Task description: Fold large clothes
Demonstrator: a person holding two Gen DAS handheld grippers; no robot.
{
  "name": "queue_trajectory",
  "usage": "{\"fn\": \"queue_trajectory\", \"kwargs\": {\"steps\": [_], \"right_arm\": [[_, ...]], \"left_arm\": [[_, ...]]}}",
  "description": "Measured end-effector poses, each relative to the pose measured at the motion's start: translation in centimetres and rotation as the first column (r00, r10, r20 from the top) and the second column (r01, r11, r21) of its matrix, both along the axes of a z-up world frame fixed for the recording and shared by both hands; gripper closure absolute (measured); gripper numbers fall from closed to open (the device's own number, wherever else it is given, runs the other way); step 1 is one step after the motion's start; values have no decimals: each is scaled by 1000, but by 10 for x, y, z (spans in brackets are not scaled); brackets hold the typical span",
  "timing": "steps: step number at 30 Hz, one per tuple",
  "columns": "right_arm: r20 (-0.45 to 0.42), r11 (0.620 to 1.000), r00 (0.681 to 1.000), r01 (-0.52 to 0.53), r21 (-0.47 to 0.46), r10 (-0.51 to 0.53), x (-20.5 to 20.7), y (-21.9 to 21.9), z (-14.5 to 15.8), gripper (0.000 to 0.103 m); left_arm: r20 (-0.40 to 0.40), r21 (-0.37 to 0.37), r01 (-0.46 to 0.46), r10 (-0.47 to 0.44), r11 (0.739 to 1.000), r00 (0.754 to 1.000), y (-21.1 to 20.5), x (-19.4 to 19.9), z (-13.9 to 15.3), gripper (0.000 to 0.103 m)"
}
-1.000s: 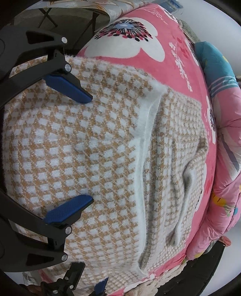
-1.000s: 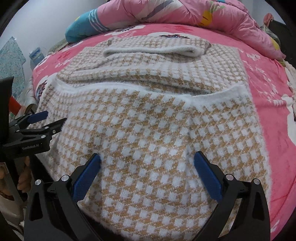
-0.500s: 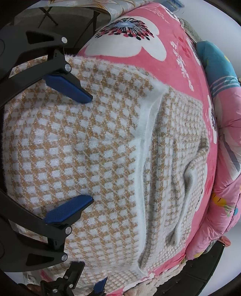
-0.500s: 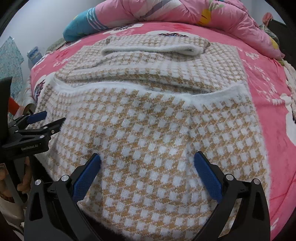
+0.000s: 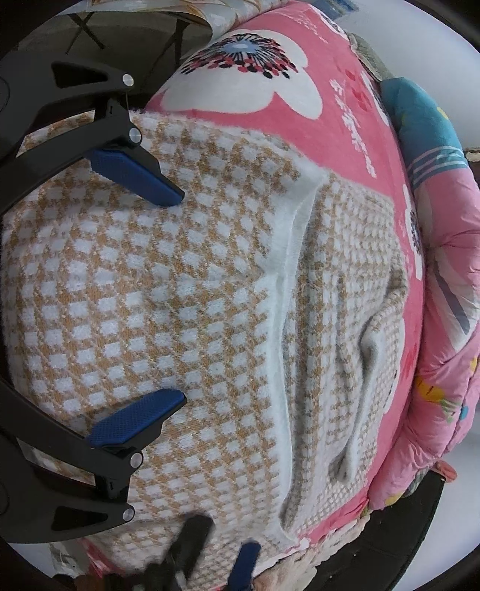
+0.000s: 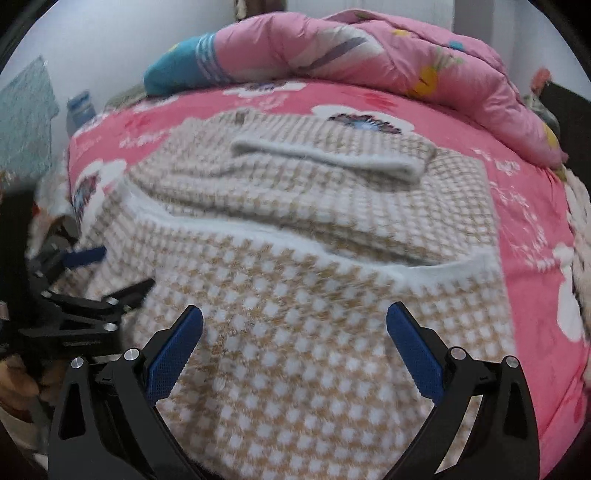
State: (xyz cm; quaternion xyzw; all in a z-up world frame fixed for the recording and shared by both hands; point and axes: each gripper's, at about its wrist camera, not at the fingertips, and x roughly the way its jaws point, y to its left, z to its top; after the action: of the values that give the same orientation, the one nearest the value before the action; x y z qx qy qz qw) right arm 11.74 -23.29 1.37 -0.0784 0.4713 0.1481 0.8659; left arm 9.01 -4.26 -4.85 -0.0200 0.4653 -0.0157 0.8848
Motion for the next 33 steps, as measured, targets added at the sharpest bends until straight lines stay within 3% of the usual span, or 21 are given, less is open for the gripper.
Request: {"fn": "queue_trajectory", "kwargs": {"steps": [3, 9, 12, 19, 22, 29, 33], "right_arm": [[-18, 998, 1000, 9, 56, -8, 5, -7, -5, 6], [-22, 995, 1000, -6, 100, 8, 5, -15, -9, 6], [-22, 994, 1000, -9, 111, 12, 5, -16, -10, 6], [-25, 993, 999, -19, 116, 22, 6, -18, -11, 6], [-24, 993, 999, -21, 117, 24, 7, -18, -12, 6], [-21, 993, 999, -21, 119, 24, 6, -17, -12, 6], [-21, 993, 999, -21, 118, 24, 6, -18, -13, 6]], "left_arm": [[57, -19, 33, -32, 999, 998, 6, -9, 6, 7], [201, -39, -9, 17, 999, 980, 45, -20, 24, 7], [189, -51, -49, 58, 998, 980, 66, -7, 23, 8], [144, -113, -9, 25, 994, 989, 82, 24, 11, 50], [127, -112, -8, 22, 994, 992, 81, 28, 7, 57], [187, -187, 69, -33, 980, 982, 86, 4, 25, 61], [145, -162, 62, -39, 985, 989, 81, 8, 20, 61]]}}
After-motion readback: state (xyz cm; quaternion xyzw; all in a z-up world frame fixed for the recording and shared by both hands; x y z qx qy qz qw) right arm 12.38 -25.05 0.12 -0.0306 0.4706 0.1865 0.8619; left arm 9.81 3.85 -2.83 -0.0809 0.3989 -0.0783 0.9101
